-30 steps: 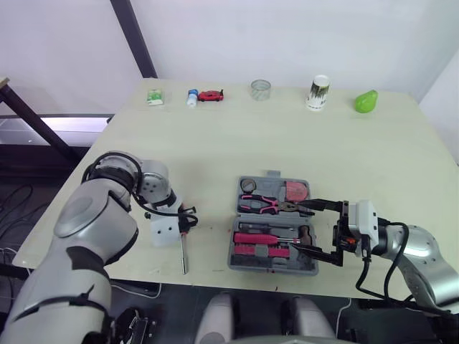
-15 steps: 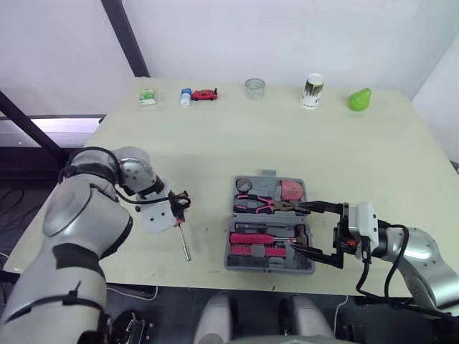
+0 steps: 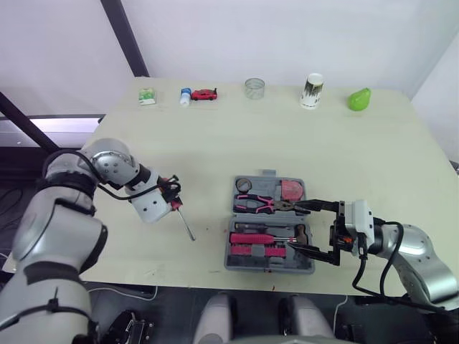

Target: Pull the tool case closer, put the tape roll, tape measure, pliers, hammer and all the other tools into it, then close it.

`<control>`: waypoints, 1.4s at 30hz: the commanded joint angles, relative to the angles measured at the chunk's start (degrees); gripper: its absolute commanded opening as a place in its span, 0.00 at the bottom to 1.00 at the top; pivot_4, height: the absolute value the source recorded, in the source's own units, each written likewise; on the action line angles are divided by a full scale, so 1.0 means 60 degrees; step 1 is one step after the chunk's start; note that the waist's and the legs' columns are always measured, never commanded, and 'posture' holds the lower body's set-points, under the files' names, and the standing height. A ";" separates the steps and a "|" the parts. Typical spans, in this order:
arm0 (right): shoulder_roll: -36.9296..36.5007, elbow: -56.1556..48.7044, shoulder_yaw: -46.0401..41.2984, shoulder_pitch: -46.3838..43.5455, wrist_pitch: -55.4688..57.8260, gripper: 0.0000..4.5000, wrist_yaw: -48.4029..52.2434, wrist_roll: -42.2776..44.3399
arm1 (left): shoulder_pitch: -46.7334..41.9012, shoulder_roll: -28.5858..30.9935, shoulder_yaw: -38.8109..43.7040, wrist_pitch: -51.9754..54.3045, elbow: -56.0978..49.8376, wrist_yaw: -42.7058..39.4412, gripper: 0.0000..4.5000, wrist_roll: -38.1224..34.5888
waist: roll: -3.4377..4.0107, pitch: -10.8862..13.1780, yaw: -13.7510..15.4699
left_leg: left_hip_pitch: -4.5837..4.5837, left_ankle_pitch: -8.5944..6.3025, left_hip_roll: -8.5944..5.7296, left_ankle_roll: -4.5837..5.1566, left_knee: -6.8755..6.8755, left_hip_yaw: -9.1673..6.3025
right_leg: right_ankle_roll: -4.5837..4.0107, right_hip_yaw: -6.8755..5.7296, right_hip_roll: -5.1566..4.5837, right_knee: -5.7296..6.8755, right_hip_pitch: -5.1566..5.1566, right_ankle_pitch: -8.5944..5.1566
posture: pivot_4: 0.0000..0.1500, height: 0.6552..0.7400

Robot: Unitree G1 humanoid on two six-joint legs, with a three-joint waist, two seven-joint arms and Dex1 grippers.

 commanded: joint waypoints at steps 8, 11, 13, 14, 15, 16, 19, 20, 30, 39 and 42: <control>0.0040 -0.0124 -0.0002 -0.0043 -0.0172 1.00 0.0019 0.0021 | 0.2860 0.0318 0.2635 0.7072 -0.5982 0.0969 0.10 -0.2169 | 0.0004 0.0000 -0.0051 | 0.0004 0.0001 0.0003 -0.0001 0.0003 0.0004 | 0.0000 0.0007 -0.0003 0.0004 -0.0001 0.0000 | 1.00 1.00; 0.0060 -0.0129 0.0040 -0.0064 -0.0170 1.00 0.0012 0.0014 | 0.3930 0.0240 0.3355 0.9466 -0.7761 0.0977 0.10 -0.2994 | 0.0004 0.0000 -0.0058 | 0.0004 0.0001 0.0009 -0.0002 0.0003 -0.0001 | 0.0000 0.0006 -0.0001 0.0009 -0.0002 0.0000 | 1.00 1.00; 0.0066 -0.0112 0.0057 -0.0087 -0.0175 1.00 0.0021 0.0020 | 0.4403 0.0149 0.3780 1.0858 -0.8663 0.1244 0.10 -0.3233 | 0.0004 0.0000 -0.0039 | 0.0004 0.0001 0.0008 -0.0002 0.0004 -0.0001 | 0.0000 0.0005 -0.0001 0.0012 -0.0001 0.0000 | 1.00 1.00; 0.0068 -0.0099 0.0062 -0.0099 -0.0177 1.00 0.0029 0.0027 | 0.4621 0.0049 0.4034 1.1516 -0.9061 0.1487 0.10 -0.3364 | 0.0004 0.0000 -0.0023 | 0.0005 0.0001 0.0007 -0.0002 0.0006 -0.0001 | 0.0000 0.0005 -0.0002 0.0013 -0.0001 0.0000 | 1.00 1.00; 0.0070 -0.0089 0.0065 -0.0107 -0.0179 1.00 0.0034 0.0032 | 0.4782 -0.0017 0.4208 1.2010 -0.9375 0.1660 0.10 -0.3456 | 0.0004 0.0000 -0.0009 | 0.0005 0.0001 0.0006 -0.0002 0.0006 -0.0001 | 0.0000 0.0005 -0.0002 0.0012 0.0000 0.0000 | 1.00 1.00; 0.0069 -0.0070 0.0067 -0.0121 -0.0177 1.00 0.0047 0.0042 | 0.5028 -0.0127 0.4497 1.2874 -0.9825 0.1862 0.10 -0.3665 | 0.0004 0.0000 -0.0006 | 0.0006 0.0001 0.0006 -0.0002 0.0006 -0.0001 | 0.0000 0.0007 -0.0002 0.0012 0.0000 0.0000 | 1.00 1.00; 0.0068 0.0011 0.0048 -0.0154 -0.0167 1.00 0.0107 0.0107 | 0.5864 -0.0640 0.5645 1.6203 -1.1457 0.2584 0.10 -0.4595 | 0.0003 0.0000 -0.0023 | 0.0005 0.0001 0.0005 -0.0002 0.0007 -0.0010 | 0.0000 0.0011 -0.0002 0.0012 0.0000 0.0000 | 1.00 1.00; 0.0099 0.0064 0.0009 -0.0171 -0.0161 1.00 0.0106 0.0164 | 0.6077 -0.0867 0.6031 1.7168 -1.1953 0.2946 0.10 -0.4819 | 0.0003 0.0000 -0.0033 | 0.0005 0.0001 0.0006 -0.0002 0.0007 -0.0021 | 0.0000 0.0013 -0.0002 0.0008 -0.0001 0.0000 | 1.00 1.00; 0.0162 0.0484 -0.0265 -0.0393 -0.0100 1.00 0.0104 0.0524 | 0.6245 -0.3021 0.8523 2.4677 -1.5318 0.5617 0.10 -0.6394 | 0.0000 -0.0001 0.0001 | 0.0007 0.0001 0.0001 -0.0002 0.0010 -0.0048 | 0.0000 0.0015 -0.0002 0.0015 0.0002 0.0000 | 1.00 1.00; -0.0005 0.0672 -0.0571 -0.0538 0.0024 1.00 0.0355 0.0779 | 0.7048 -0.3947 0.9237 2.7663 -1.6922 0.6703 0.10 -0.6743 | 0.0000 -0.0001 -0.0067 | 0.0021 0.0002 0.0001 -0.0004 0.0006 -0.0051 | -0.0003 0.0030 -0.0001 0.0024 0.0002 0.0002 | 1.00 1.00; -0.0391 0.0659 -0.0963 -0.0362 0.0094 1.00 0.0493 0.0915 | 0.7842 -0.4822 0.9389 2.7737 -1.6972 0.7515 0.10 -0.6549 | 0.0005 -0.0005 -0.0055 | 0.0023 0.0002 -0.0005 -0.0005 0.0006 -0.0041 | -0.0003 0.0040 -0.0011 0.0018 0.0004 0.0002 | 1.00 1.00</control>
